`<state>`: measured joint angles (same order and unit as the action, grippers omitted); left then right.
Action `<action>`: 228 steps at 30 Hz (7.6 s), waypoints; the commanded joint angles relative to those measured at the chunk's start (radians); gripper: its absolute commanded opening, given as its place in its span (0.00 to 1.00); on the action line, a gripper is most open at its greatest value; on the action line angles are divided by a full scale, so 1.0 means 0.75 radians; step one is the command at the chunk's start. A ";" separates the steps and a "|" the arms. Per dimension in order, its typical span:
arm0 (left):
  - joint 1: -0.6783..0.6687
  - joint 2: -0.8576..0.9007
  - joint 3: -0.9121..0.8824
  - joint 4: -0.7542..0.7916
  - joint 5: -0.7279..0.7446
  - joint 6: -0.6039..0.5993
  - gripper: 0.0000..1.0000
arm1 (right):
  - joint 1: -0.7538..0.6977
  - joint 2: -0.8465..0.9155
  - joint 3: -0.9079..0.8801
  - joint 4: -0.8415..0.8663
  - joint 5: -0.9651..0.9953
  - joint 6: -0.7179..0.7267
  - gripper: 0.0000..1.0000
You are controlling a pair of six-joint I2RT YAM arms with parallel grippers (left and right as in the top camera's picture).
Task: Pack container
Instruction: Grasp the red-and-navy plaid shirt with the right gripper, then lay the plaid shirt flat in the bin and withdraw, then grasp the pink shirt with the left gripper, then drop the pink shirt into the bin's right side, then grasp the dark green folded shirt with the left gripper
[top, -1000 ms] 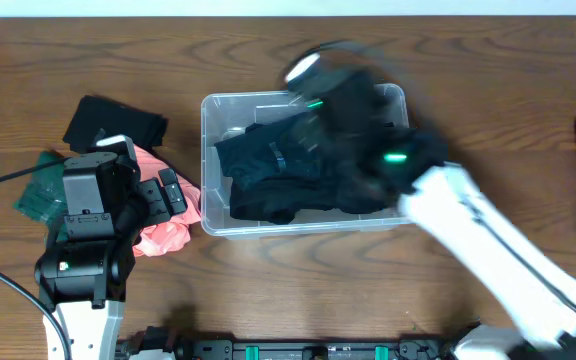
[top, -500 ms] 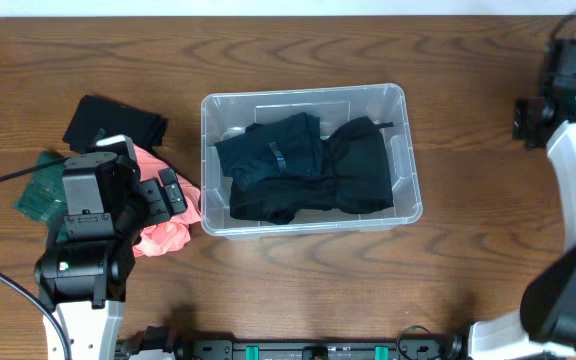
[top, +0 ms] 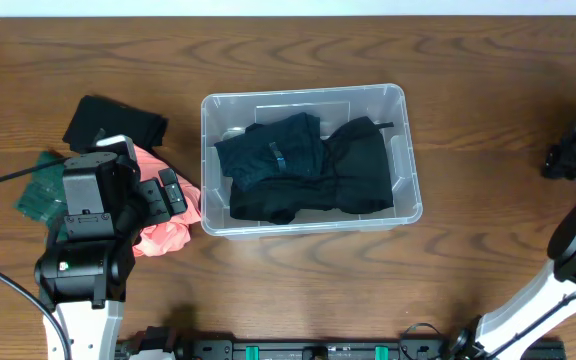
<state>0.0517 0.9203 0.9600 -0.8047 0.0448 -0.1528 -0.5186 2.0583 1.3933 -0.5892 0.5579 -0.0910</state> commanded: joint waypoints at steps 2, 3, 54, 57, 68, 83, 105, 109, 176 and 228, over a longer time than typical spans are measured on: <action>0.007 0.000 0.026 -0.003 -0.015 0.013 0.98 | -0.061 0.076 -0.004 0.074 0.014 -0.037 0.99; 0.007 0.000 0.026 -0.003 -0.015 0.013 0.98 | -0.071 0.091 -0.004 0.094 0.014 -0.040 0.99; 0.007 0.001 0.026 -0.014 -0.016 0.013 0.98 | 1.706 -0.592 -0.061 -0.437 -0.491 0.006 0.01; 0.007 0.001 0.026 -0.014 -0.016 0.013 0.98 | 1.729 -0.550 -0.065 -0.453 -0.500 0.005 0.05; 0.007 0.000 0.026 -0.013 -0.016 0.013 0.98 | 1.727 -0.805 0.033 -0.315 -0.466 -0.040 0.99; 0.007 0.001 0.026 -0.013 -0.016 0.013 0.98 | 1.731 -0.473 -0.002 -0.360 -0.964 0.115 0.07; 0.007 0.001 0.026 0.022 -0.018 0.030 0.98 | 1.425 -0.688 0.187 -0.459 -0.895 -0.016 0.65; 0.032 0.039 0.025 0.009 -0.140 -0.041 0.98 | 1.274 -0.849 0.187 -0.445 -0.857 -0.009 0.75; -0.886 1.096 0.430 0.830 0.663 -0.305 0.06 | 0.661 -0.892 0.187 -0.686 -0.591 0.310 0.74; 1.114 1.495 0.389 0.216 0.563 0.091 0.98 | 0.661 -0.892 0.187 -0.696 -0.590 0.284 0.75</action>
<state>0.8997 1.9713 1.2705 -0.6476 0.3599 -0.1795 -0.0185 1.3960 1.5341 -1.1099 0.1062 0.1253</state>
